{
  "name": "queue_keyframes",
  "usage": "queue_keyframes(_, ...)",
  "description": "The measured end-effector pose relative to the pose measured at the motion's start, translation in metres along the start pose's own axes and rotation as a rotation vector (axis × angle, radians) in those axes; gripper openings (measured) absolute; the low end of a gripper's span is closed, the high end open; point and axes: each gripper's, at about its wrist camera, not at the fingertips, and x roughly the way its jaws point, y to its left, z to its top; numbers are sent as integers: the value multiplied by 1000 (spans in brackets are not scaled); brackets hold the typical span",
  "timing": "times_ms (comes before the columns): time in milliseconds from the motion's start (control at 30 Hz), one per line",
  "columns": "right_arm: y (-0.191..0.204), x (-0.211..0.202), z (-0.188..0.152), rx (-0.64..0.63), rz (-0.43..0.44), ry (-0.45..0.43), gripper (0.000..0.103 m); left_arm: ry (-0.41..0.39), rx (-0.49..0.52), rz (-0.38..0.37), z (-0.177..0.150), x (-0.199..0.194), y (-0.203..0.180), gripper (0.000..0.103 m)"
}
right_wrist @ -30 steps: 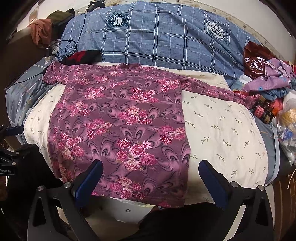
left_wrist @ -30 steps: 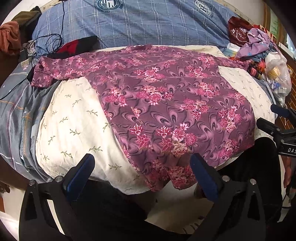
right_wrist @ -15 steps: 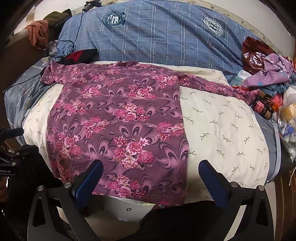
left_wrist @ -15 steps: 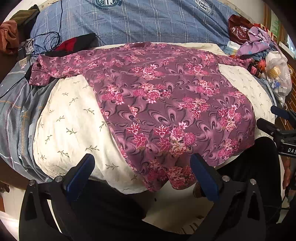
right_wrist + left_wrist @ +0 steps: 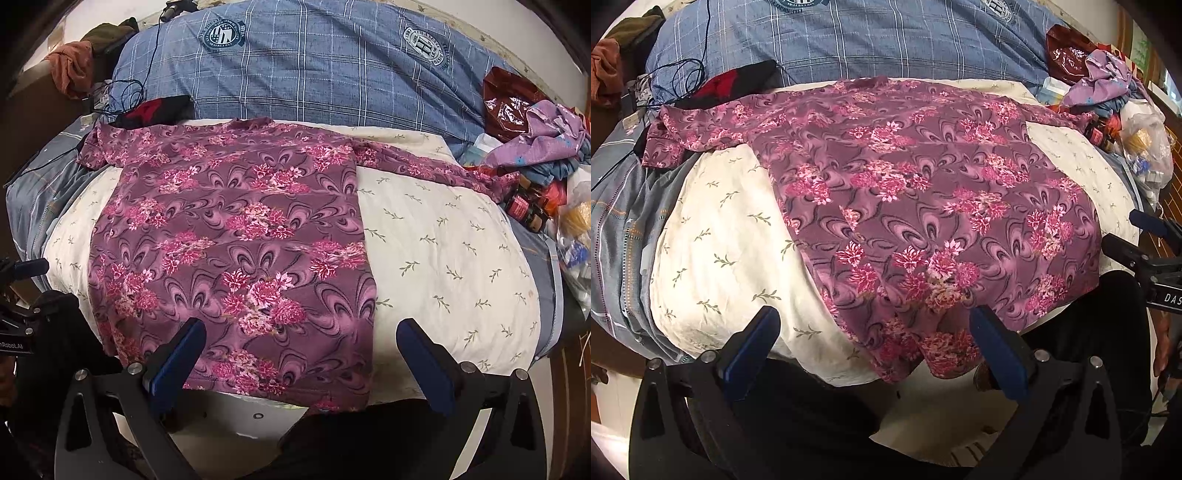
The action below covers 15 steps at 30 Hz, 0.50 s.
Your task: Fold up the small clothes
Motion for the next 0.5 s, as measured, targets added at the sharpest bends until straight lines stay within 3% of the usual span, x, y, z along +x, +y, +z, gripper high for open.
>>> queue_keyframes(300, -1, 2, 1, -4, -5, -2, 103, 12, 0, -13, 2, 4, 0, 103)
queue_keyframes(500, -18, 5, 0, 34, -8, 6, 103, 69, -189, -81, 12, 14, 49, 103)
